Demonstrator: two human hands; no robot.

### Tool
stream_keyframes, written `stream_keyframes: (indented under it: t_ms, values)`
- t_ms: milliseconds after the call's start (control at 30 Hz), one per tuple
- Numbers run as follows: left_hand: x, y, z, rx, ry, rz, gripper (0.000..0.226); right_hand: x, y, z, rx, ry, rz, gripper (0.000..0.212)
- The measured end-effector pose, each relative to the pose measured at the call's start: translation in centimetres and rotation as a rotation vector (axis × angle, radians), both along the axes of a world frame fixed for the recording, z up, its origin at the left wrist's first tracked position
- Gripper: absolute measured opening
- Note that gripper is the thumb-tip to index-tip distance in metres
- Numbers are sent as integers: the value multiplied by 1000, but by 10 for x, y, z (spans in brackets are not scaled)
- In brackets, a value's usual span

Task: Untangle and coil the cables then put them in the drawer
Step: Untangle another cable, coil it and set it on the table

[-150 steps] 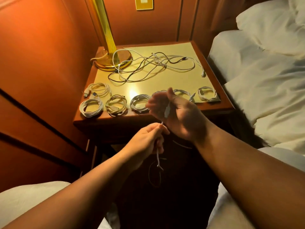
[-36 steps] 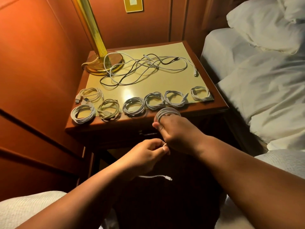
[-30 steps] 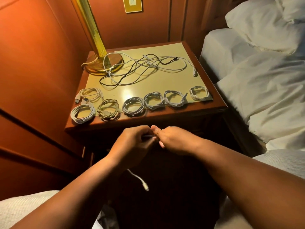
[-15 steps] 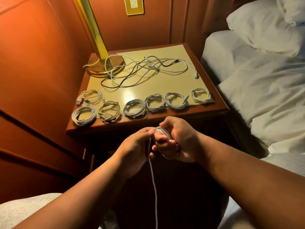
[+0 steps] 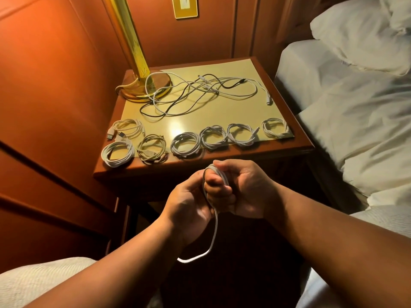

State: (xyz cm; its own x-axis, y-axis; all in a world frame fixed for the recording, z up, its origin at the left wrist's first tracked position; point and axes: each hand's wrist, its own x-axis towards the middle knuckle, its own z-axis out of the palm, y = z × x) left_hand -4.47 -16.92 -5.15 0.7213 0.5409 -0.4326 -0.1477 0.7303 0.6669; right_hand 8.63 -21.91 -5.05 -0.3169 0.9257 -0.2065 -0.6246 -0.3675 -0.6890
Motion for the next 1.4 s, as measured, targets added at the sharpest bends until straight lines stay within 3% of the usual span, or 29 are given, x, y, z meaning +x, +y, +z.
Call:
stream_keyframes:
  t_ms: [167, 300, 433, 500, 600, 667, 700, 767, 833, 967, 1067, 1133, 1233, 1333, 1400]
  values:
    - [3, -4, -1, 108, 13, 54, 36, -3, 1, 5, 32, 26, -138, 41]
    - [4, -9, -4, 273, 176, 4, 24, -4, 1, 9, 59, 23, -285, 43]
    - [3, -11, -8, 174, 263, -134, 20, -1, 4, 7, 93, -72, -445, 39]
    - [4, -11, -12, 292, 337, -237, 20, 4, 5, 6, 132, -316, -534, 37]
    - [3, -7, -12, 625, 455, -417, 21, 8, 5, -2, 188, -985, -550, 36]
    - [0, 3, -9, 1031, 618, -501, 15, 6, 5, -4, 211, -1371, -398, 31]
    - [-3, 9, -7, 1220, 678, -506, 15, 5, 4, -4, 187, -1490, -294, 28]
    - [-8, 18, -5, 1416, 730, -491, 17, 3, 3, -4, 131, -1605, -144, 31]
    - [-11, 23, -5, 1546, 726, -440, 19, 0, 2, -4, 106, -1599, -90, 36]
    - [-16, 32, -9, 1649, 691, -260, 21, -2, 5, -2, -51, -1285, -73, 54]
    - [-17, 32, -6, 1631, 583, -313, 40, -3, 3, 7, -146, -985, -43, 70]
    - [-16, 33, -6, 1524, 452, -371, 32, -1, -1, 11, -195, -804, -9, 73]
    - [-14, 37, -9, 1595, 413, -328, 34, 1, -1, 12, -218, -724, 76, 76]
    - [-15, 42, -14, 1835, 474, -185, 40, 0, 5, 9, -250, -635, -95, 73]
    - [-16, 45, -17, 1871, 512, -74, 42, 2, 8, 11, -219, -618, -269, 65]
